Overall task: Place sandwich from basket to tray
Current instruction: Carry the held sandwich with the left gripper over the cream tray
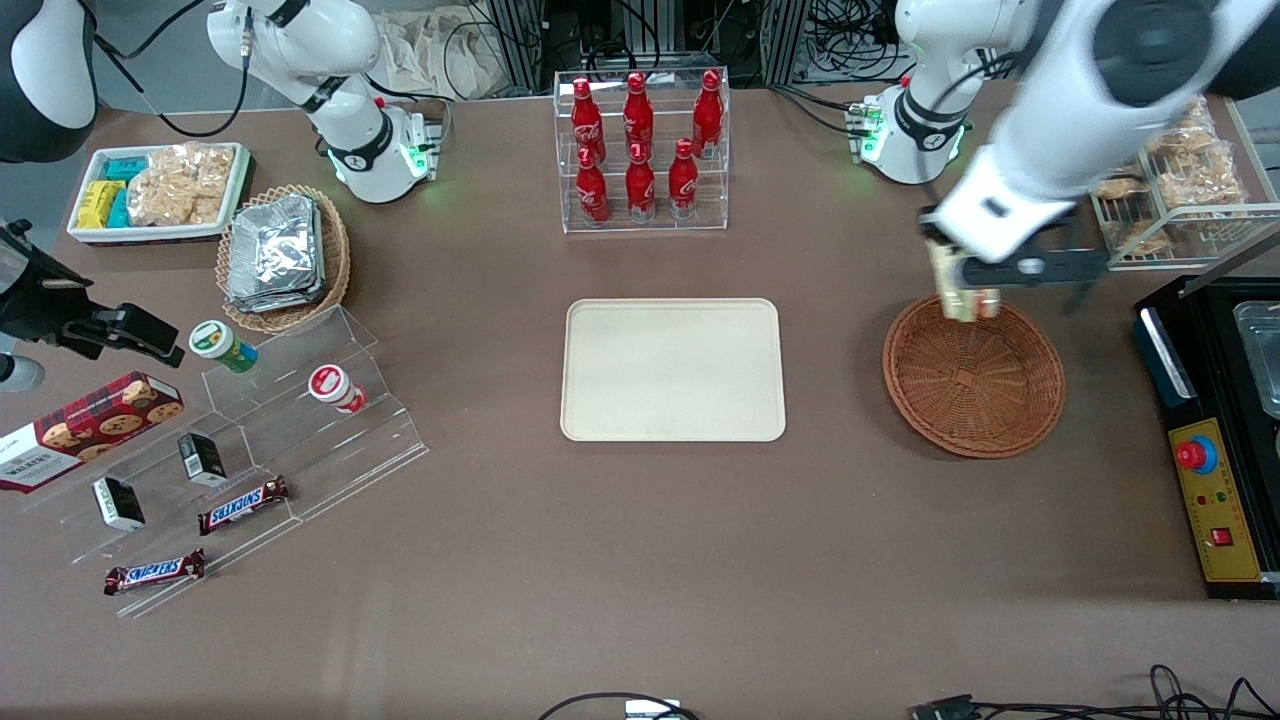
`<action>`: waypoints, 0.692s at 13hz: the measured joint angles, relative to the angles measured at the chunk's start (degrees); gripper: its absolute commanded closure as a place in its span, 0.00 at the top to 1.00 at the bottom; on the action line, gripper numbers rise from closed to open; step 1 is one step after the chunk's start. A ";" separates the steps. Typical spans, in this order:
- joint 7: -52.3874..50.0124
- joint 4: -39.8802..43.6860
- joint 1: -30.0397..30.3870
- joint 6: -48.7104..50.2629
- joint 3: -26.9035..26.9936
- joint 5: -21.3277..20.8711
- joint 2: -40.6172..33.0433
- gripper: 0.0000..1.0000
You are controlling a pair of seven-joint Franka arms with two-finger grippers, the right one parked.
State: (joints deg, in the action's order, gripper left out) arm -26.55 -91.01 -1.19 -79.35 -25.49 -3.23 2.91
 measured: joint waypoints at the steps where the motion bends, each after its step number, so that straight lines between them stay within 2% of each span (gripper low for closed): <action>1: -6.21 2.20 -0.52 -0.29 -4.27 -0.01 3.05 0.00; 3: -18.78 7.79 -2.15 -1.22 -11.70 -0.21 10.34 0.00; 5: -27.46 12.87 -3.42 -2.68 -17.29 -2.72 17.55 0.00; 7: -31.51 14.51 -3.89 -3.70 -20.21 -5.85 22.44 0.00; 9: -32.22 13.09 -4.14 -6.51 -20.55 -8.09 25.39 0.00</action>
State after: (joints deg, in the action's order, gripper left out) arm -58.76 -77.92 -5.34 -85.87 -46.04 -11.32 28.31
